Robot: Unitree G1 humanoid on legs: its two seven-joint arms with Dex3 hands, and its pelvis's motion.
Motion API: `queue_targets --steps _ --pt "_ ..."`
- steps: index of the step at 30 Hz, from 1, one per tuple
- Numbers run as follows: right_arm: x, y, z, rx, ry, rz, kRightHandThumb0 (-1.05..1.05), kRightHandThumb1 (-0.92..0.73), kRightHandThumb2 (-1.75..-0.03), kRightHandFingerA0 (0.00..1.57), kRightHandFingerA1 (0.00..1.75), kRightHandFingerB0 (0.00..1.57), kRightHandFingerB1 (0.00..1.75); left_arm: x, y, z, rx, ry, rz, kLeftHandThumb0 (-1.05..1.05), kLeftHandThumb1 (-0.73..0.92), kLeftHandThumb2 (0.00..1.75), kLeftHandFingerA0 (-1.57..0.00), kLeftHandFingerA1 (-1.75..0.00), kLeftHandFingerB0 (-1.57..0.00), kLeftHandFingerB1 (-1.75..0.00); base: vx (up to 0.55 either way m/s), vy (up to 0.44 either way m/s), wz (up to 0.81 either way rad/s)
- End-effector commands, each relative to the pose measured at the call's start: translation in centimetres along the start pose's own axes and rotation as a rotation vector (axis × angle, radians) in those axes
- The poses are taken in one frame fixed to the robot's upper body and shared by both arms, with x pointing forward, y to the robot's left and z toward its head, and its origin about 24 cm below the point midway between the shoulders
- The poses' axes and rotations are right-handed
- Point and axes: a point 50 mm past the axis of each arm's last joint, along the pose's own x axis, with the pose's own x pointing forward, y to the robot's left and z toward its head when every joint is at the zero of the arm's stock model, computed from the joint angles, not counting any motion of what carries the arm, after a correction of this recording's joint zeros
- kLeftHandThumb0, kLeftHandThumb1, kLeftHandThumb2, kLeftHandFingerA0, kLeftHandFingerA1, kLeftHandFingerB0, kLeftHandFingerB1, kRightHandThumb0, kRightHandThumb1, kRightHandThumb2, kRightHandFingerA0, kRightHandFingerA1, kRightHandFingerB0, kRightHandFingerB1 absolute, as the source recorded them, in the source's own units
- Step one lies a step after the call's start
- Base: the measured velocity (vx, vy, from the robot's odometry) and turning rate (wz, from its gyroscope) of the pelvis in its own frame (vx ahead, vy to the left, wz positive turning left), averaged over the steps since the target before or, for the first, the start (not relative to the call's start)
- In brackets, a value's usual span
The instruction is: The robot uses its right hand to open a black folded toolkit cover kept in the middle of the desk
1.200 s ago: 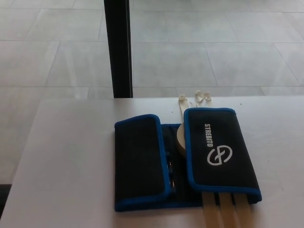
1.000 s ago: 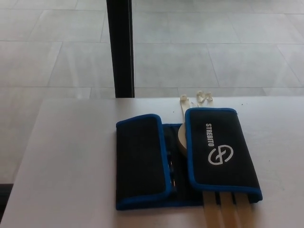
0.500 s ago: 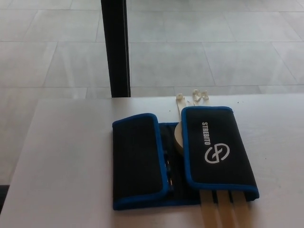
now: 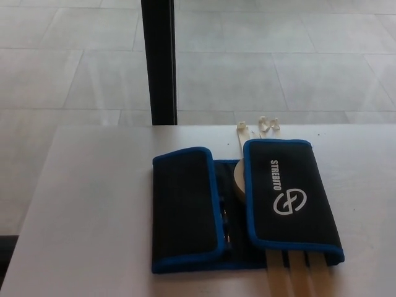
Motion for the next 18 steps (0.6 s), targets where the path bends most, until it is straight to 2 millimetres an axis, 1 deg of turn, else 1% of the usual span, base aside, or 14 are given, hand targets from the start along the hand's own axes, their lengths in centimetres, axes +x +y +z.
queue_targets --steps 1,2,4,5,6,7,9,11,12,14,15,16,17,18 --pt "-8.1 6.8 -1.5 -0.151 -0.089 0.571 -0.49 -0.57 -0.57 0.52 0.46 0.47 0.37 0.3 1.0 0.7 -0.028 0.011 0.048 -1.04 0.31 1.36 -1.2 -1.68 -0.55 -1.29 0.0 0.0 0.0" --pt "-10.1 7.6 -2.0 -0.139 -0.098 0.654 -0.48 -0.53 -0.56 0.57 0.46 0.51 0.37 0.3 1.0 0.7 -0.021 0.011 0.044 -1.03 0.29 1.35 -0.51 -1.69 -0.43 -1.55 0.0 0.0 0.0" --pt "-12.9 8.6 -2.7 -0.198 -0.121 0.743 -0.5 -0.52 -0.56 0.62 0.42 0.53 0.37 0.3 0.8 0.7 -0.019 0.007 0.039 -1.05 0.29 1.35 -0.54 -1.72 -0.43 -1.56 0.0 0.0 0.0" --pt "-13.8 9.1 -3.1 -0.212 -0.123 0.781 -0.49 -0.52 -0.56 0.6 0.42 0.51 0.37 0.3 0.9 0.7 -0.023 0.007 0.039 -1.05 0.27 1.33 -1.2 -1.69 -0.55 -1.31 0.0 0.0 0.0" --pt "-14.5 9.4 -3.3 -0.226 -0.126 0.81 -0.5 -0.53 -0.57 0.58 0.42 0.5 0.37 0.3 0.9 0.7 -0.026 0.008 0.039 -1.04 0.3 1.34 -0.53 -1.72 -0.43 -1.56 0.0 0.0 0.0" --pt "-15.3 9.8 -3.7 -0.237 -0.128 0.85 -0.49 -0.53 -0.57 0.59 0.41 0.51 0.37 0.3 0.9 0.8 -0.03 0.009 0.039 -1.03 0.29 1.35 -0.52 -1.72 -0.45 -1.59 0.0 0.0 0.0" --pt "-17.4 10.7 -4.5 -0.305 -0.163 0.935 -0.53 -0.54 -0.57 0.61 0.4 0.51 0.36 0.3 1.0 0.8 -0.012 0.003 0.039 -1.05 0.3 1.35 -0.53 -1.72 -0.45 -1.59 0.0 0.0 0.0" --pt "-18.2 10.9 -4.9 -0.293 -0.147 0.964 -0.58 -0.43 -0.79 0.53 0.53 0.46 0.49 0.3 0.9 0.9 -0.016 0.004 0.037 -1.02 0.3 1.35 -0.55 -1.69 -0.42 -1.54 0.0 0.0 0.0" --pt "-19.2 11.3 -5.4 -0.334 -0.164 1.016 -0.54 -0.56 -0.58 0.57 0.43 0.49 0.36 0.3 0.8 0.9 -0.021 0.006 0.037 -1.04 0.31 1.35 -1.21 -1.68 -0.56 -1.31 0.0 0.0 0.0" --pt "-20.4 11.7 -6.1 -0.376 -0.165 1.081 -0.56 -0.56 -0.58 0.56 0.43 0.5 0.36 0.3 0.8 0.8 -0.001 0.006 0.04 -1.05 0.31 1.36 -1.23 -1.69 -0.55 -1.3 0.0 0.0 0.0" --pt "-21.0 11.9 -6.6 -0.395 -0.172 1.122 -0.55 -0.56 -0.58 0.54 0.42 0.49 0.36 0.3 0.8 0.8 0.008 0.007 0.037 -1.02 0.3 1.35 -0.53 -1.72 -0.41 -1.53 0.0 0.0 0.0" --pt "-21.4 12.0 -6.9 -0.408 -0.189 1.145 -0.54 -0.54 -0.58 0.55 0.42 0.51 0.36 0.3 0.8 0.9 0.014 0.007 0.039 -1.04 0.29 1.32 -0.5 -1.72 -0.44 -1.55 0.0 0.0 0.0" --pt "-21.7 12.1 -7.1 -0.415 -0.191 1.161 -0.54 -0.54 -0.58 0.55 0.42 0.51 0.36 0.3 0.8 0.9 0.013 0.007 0.04 -1.02 0.3 1.34 -1.2 -1.66 -0.6 -1.31 0.0 0.0 0.0" --pt "-22.2 12.2 -7.4 -0.42 -0.187 1.196 -0.53 -0.55 -0.58 0.54 0.45 0.5 0.36 0.3 0.8 1.0 0.003 0.004 0.039 -1.03 0.3 1.35 -1.21 -1.68 -0.63 -1.34 0.0 0.0 0.0"
